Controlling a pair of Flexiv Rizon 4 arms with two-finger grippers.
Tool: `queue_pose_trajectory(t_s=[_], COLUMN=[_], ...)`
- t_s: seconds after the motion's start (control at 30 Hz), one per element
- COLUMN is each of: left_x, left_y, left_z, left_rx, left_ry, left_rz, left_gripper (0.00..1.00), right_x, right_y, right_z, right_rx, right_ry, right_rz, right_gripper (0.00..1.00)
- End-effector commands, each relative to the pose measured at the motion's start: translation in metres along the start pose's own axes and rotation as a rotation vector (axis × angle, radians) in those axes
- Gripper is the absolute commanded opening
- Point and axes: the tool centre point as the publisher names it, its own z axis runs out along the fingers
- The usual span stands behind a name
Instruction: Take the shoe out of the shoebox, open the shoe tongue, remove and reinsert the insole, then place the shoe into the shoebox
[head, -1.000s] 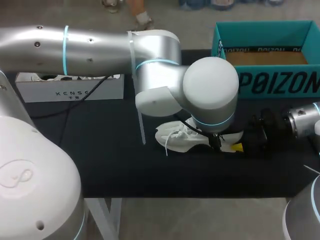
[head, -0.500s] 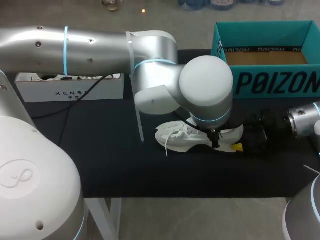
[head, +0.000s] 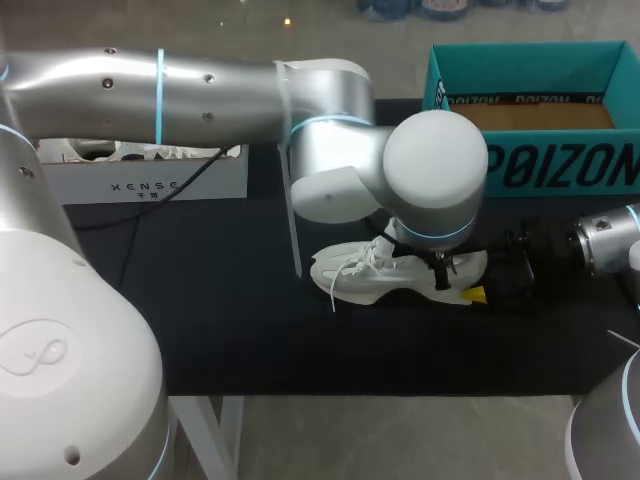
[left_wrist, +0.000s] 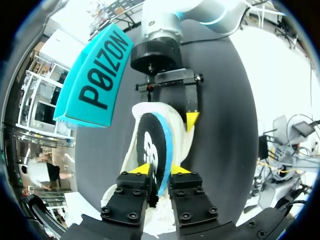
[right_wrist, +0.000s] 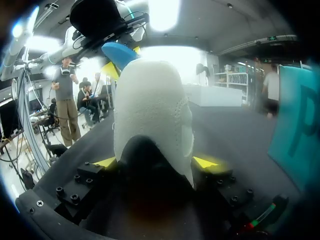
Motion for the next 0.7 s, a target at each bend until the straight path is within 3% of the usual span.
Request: queue_pose_trajectory(t_s=[0.03,0.17,0.37,0.53,0.7], left_x=[0.001,0.001,-0.001,-0.012,-0.033], left_y=[-0.005,-0.006,-0.014,-0.032,-0.046], left_z=[0.003,0.000,-0.020,-0.054,-0.102], left_rx=[-0.004,-0.002,0.056,0.142,0.288], left_ry=[0.000,-0.004,-0.007,0.009,0.018], left_rz=[-0.002,-0.006,-0.042,-0.132,-0.213], left_gripper=[0.00,0.00,0.00,0.00,0.00], right_x=[-0.001,-0.001,-0.001,-0.001,-0.001], right_y=[-0.005,-0.005,-0.005,-0.005,-0.005], right_z=[0.004,0.004,0.004,0.004,0.004], right_rx=[0.001,0.001,0.001,0.001,0.001], right_ry=[-0.003,-0.003,-0.003,-0.003,-0.003], right_rz=[0.001,0.001,0.001,0.001,0.001], right_gripper=[0.00,0.00,0.00,0.00,0.00])
